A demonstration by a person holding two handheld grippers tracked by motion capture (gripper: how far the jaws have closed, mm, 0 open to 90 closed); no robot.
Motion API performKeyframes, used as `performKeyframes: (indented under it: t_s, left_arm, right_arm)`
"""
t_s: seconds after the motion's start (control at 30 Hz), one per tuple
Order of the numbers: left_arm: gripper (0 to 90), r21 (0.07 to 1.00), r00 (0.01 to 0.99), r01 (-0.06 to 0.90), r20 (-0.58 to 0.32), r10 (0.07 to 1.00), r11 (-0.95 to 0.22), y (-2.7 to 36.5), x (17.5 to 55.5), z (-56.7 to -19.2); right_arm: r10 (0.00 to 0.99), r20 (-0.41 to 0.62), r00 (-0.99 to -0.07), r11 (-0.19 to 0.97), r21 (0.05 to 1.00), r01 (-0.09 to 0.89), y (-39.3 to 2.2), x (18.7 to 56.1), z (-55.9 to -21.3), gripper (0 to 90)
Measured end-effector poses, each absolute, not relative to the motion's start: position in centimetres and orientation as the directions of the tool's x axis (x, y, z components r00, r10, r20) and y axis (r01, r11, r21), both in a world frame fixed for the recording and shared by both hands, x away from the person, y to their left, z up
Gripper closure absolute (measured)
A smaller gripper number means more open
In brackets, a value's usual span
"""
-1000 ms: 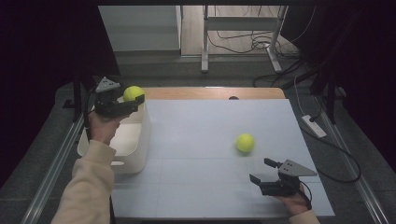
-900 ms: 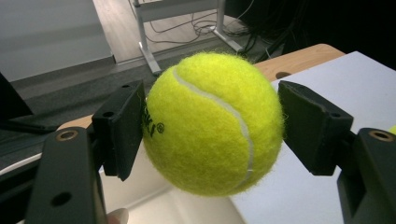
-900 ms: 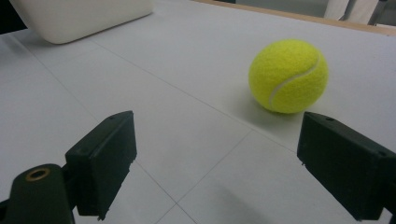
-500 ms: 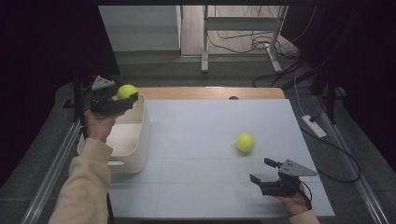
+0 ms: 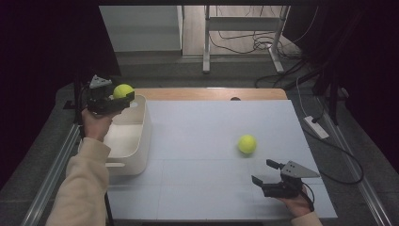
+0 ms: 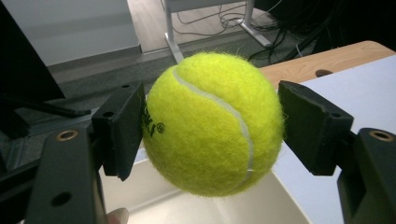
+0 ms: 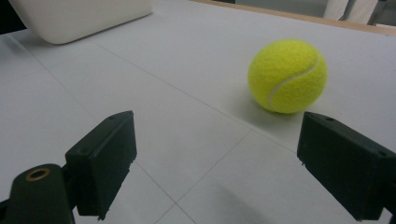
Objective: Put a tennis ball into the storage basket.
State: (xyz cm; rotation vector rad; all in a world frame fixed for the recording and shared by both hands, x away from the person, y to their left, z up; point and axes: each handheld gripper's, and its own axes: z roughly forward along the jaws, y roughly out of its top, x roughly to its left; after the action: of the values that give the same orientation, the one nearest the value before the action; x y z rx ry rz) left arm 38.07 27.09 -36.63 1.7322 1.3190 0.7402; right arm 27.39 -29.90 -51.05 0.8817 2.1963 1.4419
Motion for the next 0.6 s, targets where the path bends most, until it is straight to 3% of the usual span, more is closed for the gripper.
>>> performKeyframes:
  t_s: [0.6]
  left_arm:
    - [27.6,0.837,0.242,0.535,-0.023,0.97,-0.114,28.0,39.3,-37.3]
  right_arm:
    - [0.674,0.031,-0.738,0.284,0.911,0.299,-29.9,27.4,-51.1,12.1]
